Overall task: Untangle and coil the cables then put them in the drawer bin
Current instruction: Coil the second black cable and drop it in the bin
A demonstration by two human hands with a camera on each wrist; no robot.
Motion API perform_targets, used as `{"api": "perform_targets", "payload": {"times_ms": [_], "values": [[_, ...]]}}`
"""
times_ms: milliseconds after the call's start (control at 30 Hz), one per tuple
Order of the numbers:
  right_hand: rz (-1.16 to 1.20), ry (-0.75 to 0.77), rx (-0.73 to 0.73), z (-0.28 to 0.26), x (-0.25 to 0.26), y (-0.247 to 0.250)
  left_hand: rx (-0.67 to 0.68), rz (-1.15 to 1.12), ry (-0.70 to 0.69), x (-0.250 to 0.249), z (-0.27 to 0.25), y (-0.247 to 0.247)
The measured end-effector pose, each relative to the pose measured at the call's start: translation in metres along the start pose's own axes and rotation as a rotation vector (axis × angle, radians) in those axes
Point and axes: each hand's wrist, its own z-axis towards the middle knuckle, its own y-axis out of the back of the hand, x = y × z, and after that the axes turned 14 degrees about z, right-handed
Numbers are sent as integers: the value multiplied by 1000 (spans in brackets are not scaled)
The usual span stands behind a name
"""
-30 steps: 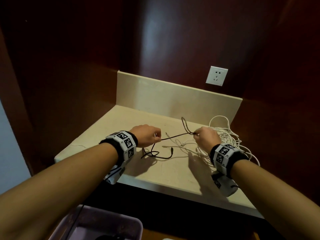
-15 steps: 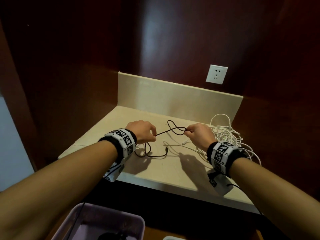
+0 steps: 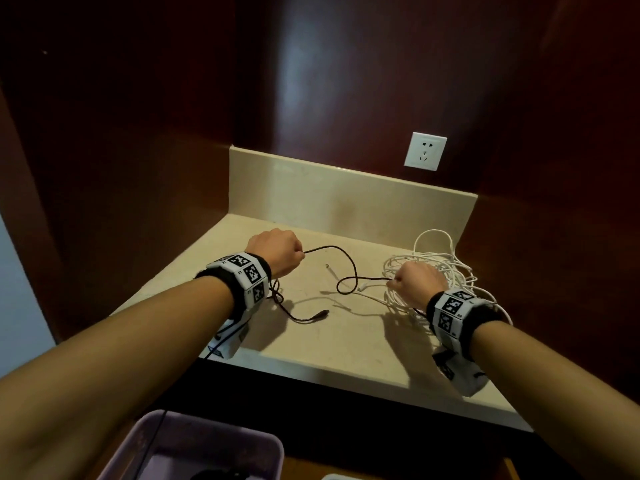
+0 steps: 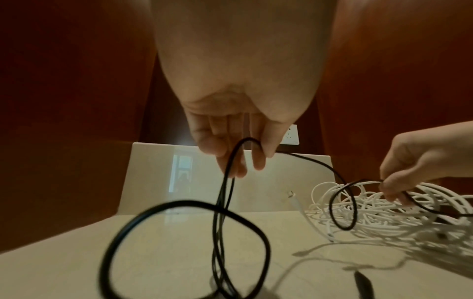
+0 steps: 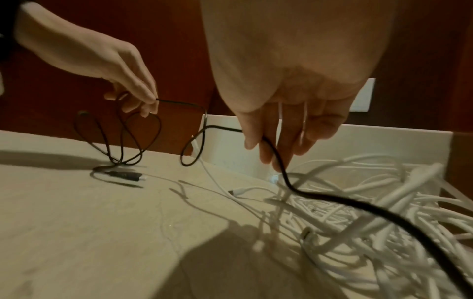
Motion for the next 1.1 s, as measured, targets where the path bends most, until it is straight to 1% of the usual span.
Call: {"api": "perform_targets", "payload": {"times_ms": [67,133,200,300,367,433,500,567,633,700,767,833,933,1000,1100], "values": [[71,-3,-6,0,-4,4,20,8,25,1,1,-1],[151,49,-59,0,-1,9,18,22,16,-5,1,3],[267,113,-115,0,7,16,-8,27,-34,-16,2,8],[408,181,-144,-2,22,28,-70,-53,-158,-35,4,16],[430,220,-162,-4,29,34,-89,-94,-216,-47,4,20],[439,243,-182,-8,32,37,-83,-106,-227,-56,4,23],[468,246,-168,-12,31,37,-65,-127,-220,-60,3,23],[459,232,-106,-17,27,35,-62,-179,-210,-58,3,21],[342,184,-5,-19,15,31,-66,-215,-188,-53,4,20],[185,99,72,-19,-5,27,-70,-227,-157,-45,3,20],[138,1,104,-20,-23,26,-50,-216,-129,-38,2,20],[175,-13,96,-21,-34,29,8,-168,-126,-36,0,18],[204,38,14,-22,-31,38,52,-132,-154,-45,0,15],[217,77,-25,-24,-23,45,39,-164,-206,-54,0,17],[276,124,-20,-27,-12,52,-1,-209,-281,-71,0,24]]}}
